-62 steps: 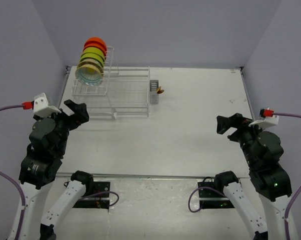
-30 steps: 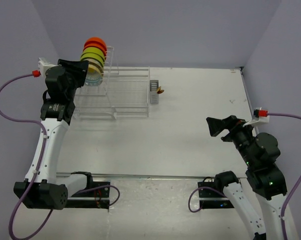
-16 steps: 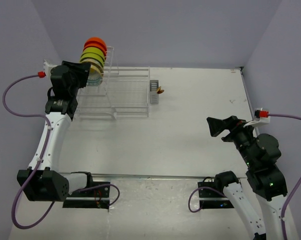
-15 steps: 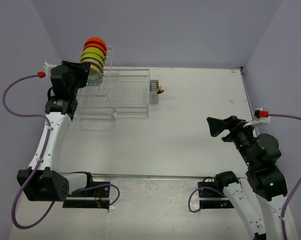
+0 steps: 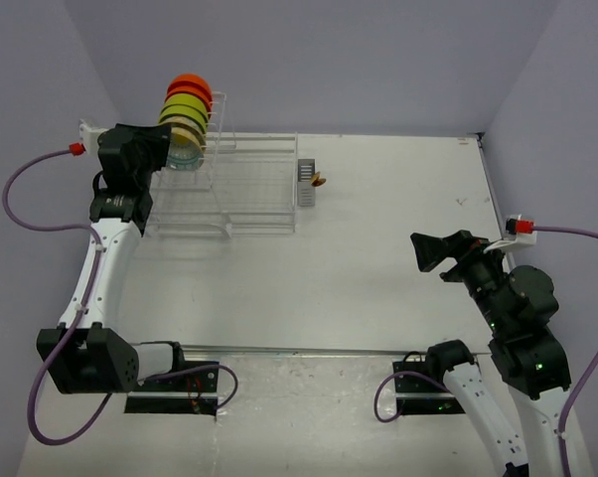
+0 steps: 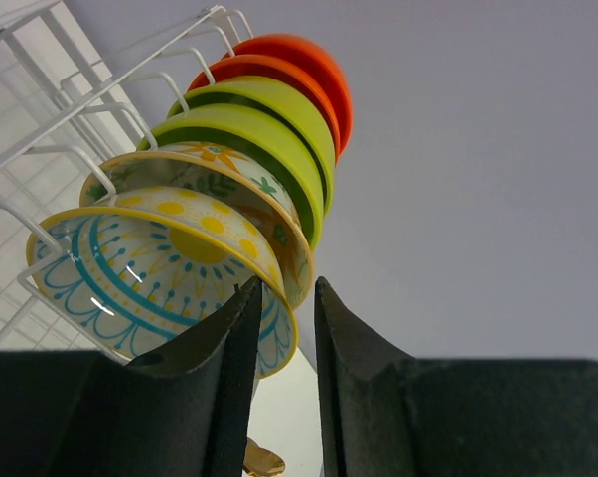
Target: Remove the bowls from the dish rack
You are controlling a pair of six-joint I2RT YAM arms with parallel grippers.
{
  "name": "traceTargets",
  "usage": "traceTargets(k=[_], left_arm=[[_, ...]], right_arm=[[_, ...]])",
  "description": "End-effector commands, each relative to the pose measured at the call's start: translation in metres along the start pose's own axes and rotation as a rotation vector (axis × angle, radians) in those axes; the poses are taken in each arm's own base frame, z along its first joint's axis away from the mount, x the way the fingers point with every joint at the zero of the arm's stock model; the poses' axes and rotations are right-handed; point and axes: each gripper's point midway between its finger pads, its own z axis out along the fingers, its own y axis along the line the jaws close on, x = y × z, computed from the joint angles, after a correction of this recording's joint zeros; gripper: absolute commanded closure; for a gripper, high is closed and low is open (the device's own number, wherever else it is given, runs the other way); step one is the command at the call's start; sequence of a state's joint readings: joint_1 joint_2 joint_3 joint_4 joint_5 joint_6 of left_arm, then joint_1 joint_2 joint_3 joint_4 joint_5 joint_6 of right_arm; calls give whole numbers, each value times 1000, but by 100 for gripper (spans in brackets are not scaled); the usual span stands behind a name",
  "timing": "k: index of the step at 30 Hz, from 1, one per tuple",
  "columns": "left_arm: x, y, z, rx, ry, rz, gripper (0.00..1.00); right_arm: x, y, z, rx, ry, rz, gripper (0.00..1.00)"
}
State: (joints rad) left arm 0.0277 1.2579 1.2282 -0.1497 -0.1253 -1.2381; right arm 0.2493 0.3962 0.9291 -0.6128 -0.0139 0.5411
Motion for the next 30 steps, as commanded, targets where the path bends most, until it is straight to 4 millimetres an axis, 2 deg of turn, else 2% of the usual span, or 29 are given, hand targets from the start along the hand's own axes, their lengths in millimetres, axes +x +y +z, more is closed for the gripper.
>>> traceTargets(k=[1, 11, 14, 17, 21, 22, 26, 29, 30], left_arm=[[-9, -5, 7, 34, -43, -29, 72], [-1, 11, 17, -12, -24, -48, 74], [-1, 13, 19, -19, -26, -53, 82], [-2, 15, 21, -25, -33, -57, 84], [-3, 13, 21, -22, -37, -65, 94], [-2, 12, 20, -19, -33, -70, 100], [0, 7, 16, 14, -18, -84, 100], [-2, -4, 5, 65, -15, -95, 100], [-4, -14, 2, 109, -19, -98, 100]], right_arm=[[-9, 2, -1, -5, -35, -12, 1], [-9, 0, -2, 3, -36, -18, 1], [-10, -1, -1, 12, -43, -19, 1], [-10, -2, -1, 16, -45, -19, 1], [-10, -3, 0, 18, -48, -24, 1], [-10, -3, 0, 19, -49, -25, 1], [-10, -5, 0, 28, -52, -25, 1], [-12, -5, 0, 27, -57, -25, 1], [-12, -4, 0, 26, -58, -25, 1]])
